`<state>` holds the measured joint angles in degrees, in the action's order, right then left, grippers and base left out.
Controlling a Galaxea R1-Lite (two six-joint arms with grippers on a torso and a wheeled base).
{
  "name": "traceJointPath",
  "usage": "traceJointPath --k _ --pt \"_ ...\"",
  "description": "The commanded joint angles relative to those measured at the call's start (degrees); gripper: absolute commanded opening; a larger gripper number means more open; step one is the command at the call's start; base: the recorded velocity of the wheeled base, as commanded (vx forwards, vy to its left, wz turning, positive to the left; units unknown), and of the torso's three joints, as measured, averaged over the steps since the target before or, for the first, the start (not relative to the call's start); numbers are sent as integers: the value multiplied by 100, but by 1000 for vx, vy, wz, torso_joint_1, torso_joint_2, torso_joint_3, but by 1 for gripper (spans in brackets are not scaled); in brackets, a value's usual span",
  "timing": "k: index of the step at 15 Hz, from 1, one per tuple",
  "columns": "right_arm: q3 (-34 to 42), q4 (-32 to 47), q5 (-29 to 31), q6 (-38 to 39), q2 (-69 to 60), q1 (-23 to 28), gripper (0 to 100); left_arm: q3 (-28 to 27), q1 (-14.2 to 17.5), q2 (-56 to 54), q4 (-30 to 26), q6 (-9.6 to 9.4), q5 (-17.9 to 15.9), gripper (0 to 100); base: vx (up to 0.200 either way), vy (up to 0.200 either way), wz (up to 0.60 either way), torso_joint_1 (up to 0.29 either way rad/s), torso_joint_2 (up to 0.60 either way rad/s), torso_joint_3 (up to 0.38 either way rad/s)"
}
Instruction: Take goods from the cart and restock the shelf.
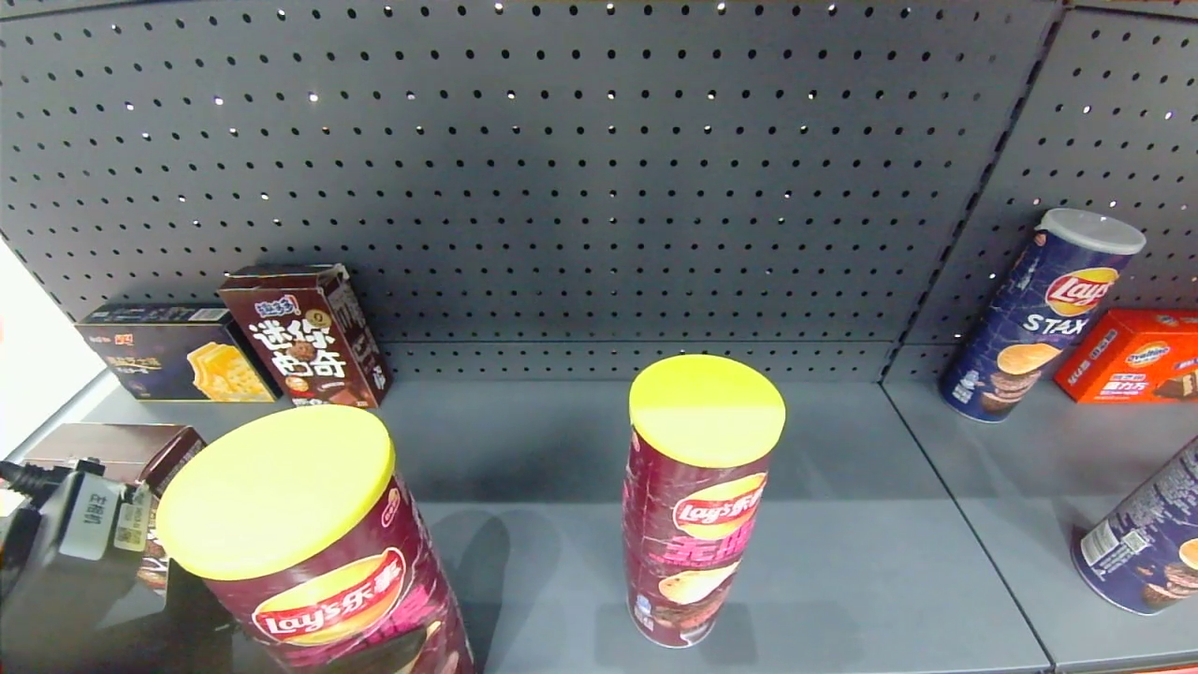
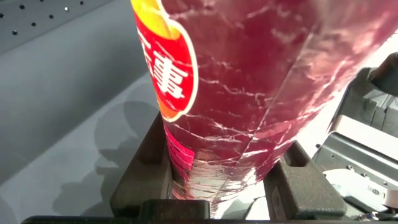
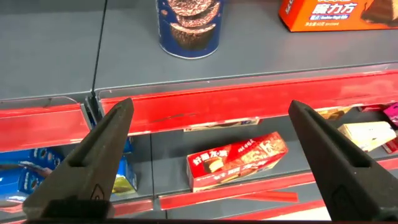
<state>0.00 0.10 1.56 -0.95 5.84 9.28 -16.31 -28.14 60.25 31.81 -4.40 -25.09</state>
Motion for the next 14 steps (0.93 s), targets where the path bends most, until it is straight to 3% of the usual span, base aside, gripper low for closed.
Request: traceJointPath --k 1,10,11,14 --pt "0 -1 2 -2 14 -14 100 -48 -8 -13 1 1 -5 0 0 0 0 0 0 0" --pt "0 -1 2 -2 14 -5 100 -707 19 -145 -96 36 83 0 0 0 0 0 0 0" --pt "0 -1 2 -2 14 -5 100 -953 89 -153 -307 27 443 0 0 0 0 0 0 0" --pt "0 -1 2 -2 14 -5 100 -1946 45 40 -1229 62 145 0 0 0 0 0 0 0"
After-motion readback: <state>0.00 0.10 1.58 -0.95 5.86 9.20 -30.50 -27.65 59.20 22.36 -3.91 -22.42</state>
